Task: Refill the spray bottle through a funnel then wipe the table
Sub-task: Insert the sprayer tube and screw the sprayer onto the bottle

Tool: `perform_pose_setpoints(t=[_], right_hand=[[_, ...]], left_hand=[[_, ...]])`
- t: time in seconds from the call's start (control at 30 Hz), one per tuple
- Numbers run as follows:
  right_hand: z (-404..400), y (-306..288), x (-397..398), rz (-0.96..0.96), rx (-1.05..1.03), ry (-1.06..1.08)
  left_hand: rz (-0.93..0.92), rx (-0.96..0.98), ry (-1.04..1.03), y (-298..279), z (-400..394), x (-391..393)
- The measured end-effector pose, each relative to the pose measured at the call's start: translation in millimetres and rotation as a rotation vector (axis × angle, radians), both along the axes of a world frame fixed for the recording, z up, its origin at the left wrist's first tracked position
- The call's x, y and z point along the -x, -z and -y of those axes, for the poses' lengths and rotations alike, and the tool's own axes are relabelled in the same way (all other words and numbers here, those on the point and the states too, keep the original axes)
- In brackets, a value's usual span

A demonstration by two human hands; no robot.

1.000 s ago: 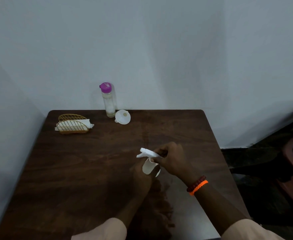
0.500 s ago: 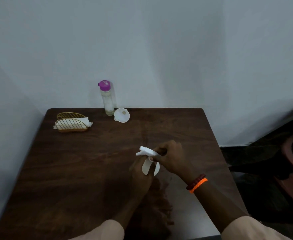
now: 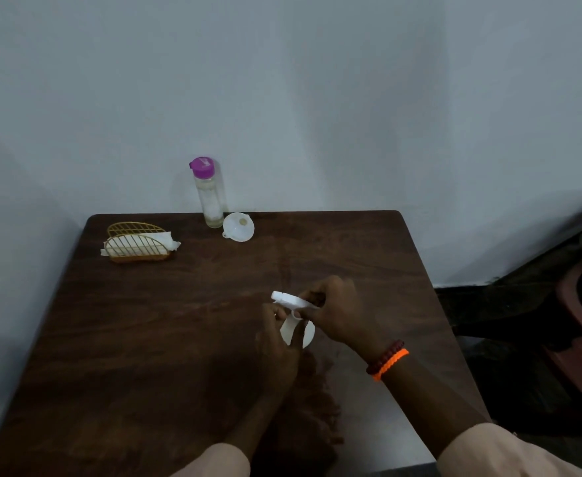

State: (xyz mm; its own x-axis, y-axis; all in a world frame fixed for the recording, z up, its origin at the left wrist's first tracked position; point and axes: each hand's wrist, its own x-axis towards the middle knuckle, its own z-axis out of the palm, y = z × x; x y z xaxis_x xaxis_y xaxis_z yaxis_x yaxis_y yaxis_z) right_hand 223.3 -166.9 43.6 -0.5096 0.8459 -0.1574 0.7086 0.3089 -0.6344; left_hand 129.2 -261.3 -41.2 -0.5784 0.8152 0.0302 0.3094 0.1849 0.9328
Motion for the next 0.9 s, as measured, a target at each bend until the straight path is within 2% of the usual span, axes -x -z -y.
perform_pose_setpoints(t=[0.1,0.3,0.5,0.63,0.73,0.9], right_hand=[[1.8,0.5,0.0,-0.026,-0.009,0.008],[6.6,7.1,1.3,-0.04,-0.011,0.037],[2.7,2.2,-0.7,-0.069,-0.007,0.039],[5.5,2.2,-1.7,-0.071,0.022,0.046],[7.4,5.6,-0.9,-0.072,0.016,0.054],[4.9,4.7,-1.0,-0.071,0.016,0.065]], left_hand=[[-0.062,-0.054,0.067,4.2,2.6,8.2],[0.021,-0.033,-0.102,-4.3,-0.4,-5.8],[-0.122,-0.085,0.114,6.2,4.5,-2.1],[0.043,-0.062,-0.028,-0.6,2.8,-7.9],[0.059,-0.07,-0.077,-7.3,1.0,-14.1],[-0.01,-0.117,0.069,-8.3,2.2,-9.5]])
